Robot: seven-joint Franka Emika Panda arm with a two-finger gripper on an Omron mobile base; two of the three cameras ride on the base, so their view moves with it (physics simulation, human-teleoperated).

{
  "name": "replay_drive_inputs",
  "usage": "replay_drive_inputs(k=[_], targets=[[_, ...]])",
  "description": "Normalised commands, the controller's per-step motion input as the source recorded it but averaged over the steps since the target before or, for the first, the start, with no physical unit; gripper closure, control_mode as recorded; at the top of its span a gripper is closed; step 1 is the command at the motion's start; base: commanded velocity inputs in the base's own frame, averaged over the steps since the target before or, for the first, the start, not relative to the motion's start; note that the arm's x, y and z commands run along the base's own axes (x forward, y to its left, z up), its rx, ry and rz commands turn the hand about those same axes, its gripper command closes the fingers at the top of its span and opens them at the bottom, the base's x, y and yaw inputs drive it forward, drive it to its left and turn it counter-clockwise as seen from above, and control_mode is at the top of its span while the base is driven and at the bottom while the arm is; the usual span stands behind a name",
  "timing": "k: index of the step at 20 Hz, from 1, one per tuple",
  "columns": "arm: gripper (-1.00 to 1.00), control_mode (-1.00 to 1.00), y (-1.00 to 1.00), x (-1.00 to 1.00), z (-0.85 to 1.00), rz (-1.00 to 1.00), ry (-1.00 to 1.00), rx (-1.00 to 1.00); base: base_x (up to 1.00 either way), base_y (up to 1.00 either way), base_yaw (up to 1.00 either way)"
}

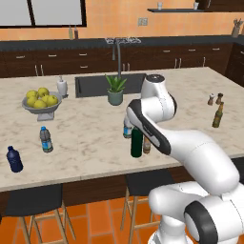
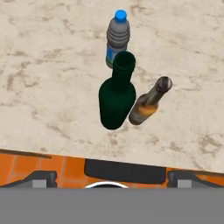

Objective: Move the plastic bottles in the middle to the plastics group, and the glass bottles in the middle to the glass group.

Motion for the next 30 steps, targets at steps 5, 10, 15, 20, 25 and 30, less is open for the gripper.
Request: replay_drive_inputs(k=[5, 10, 15, 20, 25, 30], targets=[[-1.0, -1.0, 0.0, 0.2, -0.14, -0.03, -0.04, 0.0, 0.0, 0.0, 0.0], [-1.0, -1.0, 0.0, 0.16, -0.17, -0.05, -0.05, 0.0, 0.0, 0.0, 0.0], [-1.0, -1.0, 0.0, 0.15, -0.07, -0.06, -0.05, 0.0, 0.0, 0.0, 0.0], [-1.0, -1.0, 0.0, 0.13, -0.03, -0.06, -0.03, 0.0, 0.0, 0.0, 0.0], [-1.0, -1.0, 0.0, 0.2, -0.2, -0.04, 0.0, 0.0, 0.0, 0.0, 0.0], [-1.0, -1.0, 0.0, 0.26, -0.29, -0.03, 0.0, 0.0, 0.0, 0.0, 0.0]])
